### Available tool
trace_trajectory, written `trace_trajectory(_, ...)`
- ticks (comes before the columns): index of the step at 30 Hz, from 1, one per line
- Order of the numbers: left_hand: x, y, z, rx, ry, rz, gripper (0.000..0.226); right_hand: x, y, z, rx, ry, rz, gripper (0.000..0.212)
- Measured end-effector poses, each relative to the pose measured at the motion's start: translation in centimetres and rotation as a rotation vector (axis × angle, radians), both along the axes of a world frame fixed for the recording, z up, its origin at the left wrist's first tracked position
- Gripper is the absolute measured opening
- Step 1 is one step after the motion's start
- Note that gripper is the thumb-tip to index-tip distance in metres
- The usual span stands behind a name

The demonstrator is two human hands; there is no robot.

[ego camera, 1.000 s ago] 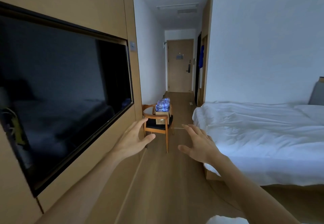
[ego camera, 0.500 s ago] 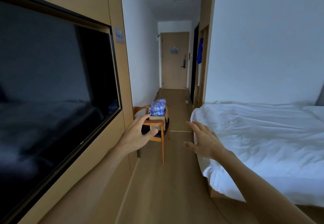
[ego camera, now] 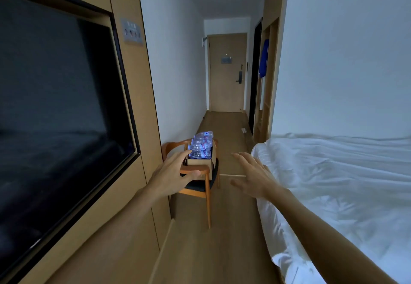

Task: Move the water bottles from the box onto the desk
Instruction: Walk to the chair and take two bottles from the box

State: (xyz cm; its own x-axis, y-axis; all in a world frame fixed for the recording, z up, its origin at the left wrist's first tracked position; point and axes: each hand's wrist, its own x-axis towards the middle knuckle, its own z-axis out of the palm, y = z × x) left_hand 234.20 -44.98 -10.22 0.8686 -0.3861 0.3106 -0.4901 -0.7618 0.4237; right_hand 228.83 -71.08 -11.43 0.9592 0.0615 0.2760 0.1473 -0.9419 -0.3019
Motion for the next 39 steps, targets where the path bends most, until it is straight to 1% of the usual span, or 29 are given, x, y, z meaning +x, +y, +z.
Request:
trace_trajectory(6, 11.1, -3.9, 0.9, -0.073, 0.013, 0.050, 0.076, 12.7, -4.3, 0.4, 0.001, 0.021, 0.018, 0.078)
trace_trajectory(8, 14.6, -5.0, 0.5, -0.069, 0.018, 0.067, 0.077, 16.3, -5.5, 0.1, 0.005, 0.034, 0.030, 0.079)
trace_trajectory(11, 20.4, -6.6, -0.5, -0.071, 0.034, 0.088, 0.074, 21.8, -7.6, -0.8, 0.025, 0.059, 0.054, 0.080)
trace_trajectory(13, 23.4, -7.6, -1.0, -0.086, 0.032, 0.075, 0.073, 24.4, -8.7, -1.4, 0.028, 0.060, 0.058, 0.078)
trace_trajectory(18, 33.7, -11.3, -3.6, -0.090, 0.028, 0.065, 0.071, 34.2, -12.4, -3.9, 0.027, 0.102, 0.048, 0.077)
trace_trajectory(23, 44.7, -14.5, -5.3, -0.178, 0.115, 0.074, 0.067, 44.6, -15.7, -4.2, 0.062, 0.154, 0.052, 0.076)
trace_trajectory(27, 52.3, -16.7, -5.7, -0.199, 0.174, 0.071, 0.061, 51.9, -17.6, -4.4, 0.080, 0.154, 0.044, 0.079)
trace_trajectory(31, 58.9, -18.5, -7.0, -0.221, 0.207, 0.093, 0.062, 59.2, -19.2, -5.4, 0.056, 0.194, 0.073, 0.070)
trace_trajectory(36, 65.8, -20.2, -9.7, -0.218, 0.237, 0.165, 0.057, 68.7, -20.7, -8.0, 0.065, 0.230, 0.136, 0.070)
trace_trajectory(37, 67.3, -20.5, -10.3, -0.223, 0.238, 0.196, 0.055, 70.8, -21.1, -8.7, 0.069, 0.240, 0.149, 0.069)
trace_trajectory(39, 69.9, -21.2, -11.2, -0.252, 0.259, 0.262, 0.040, 75.3, -21.8, -10.3, 0.072, 0.262, 0.174, 0.067)
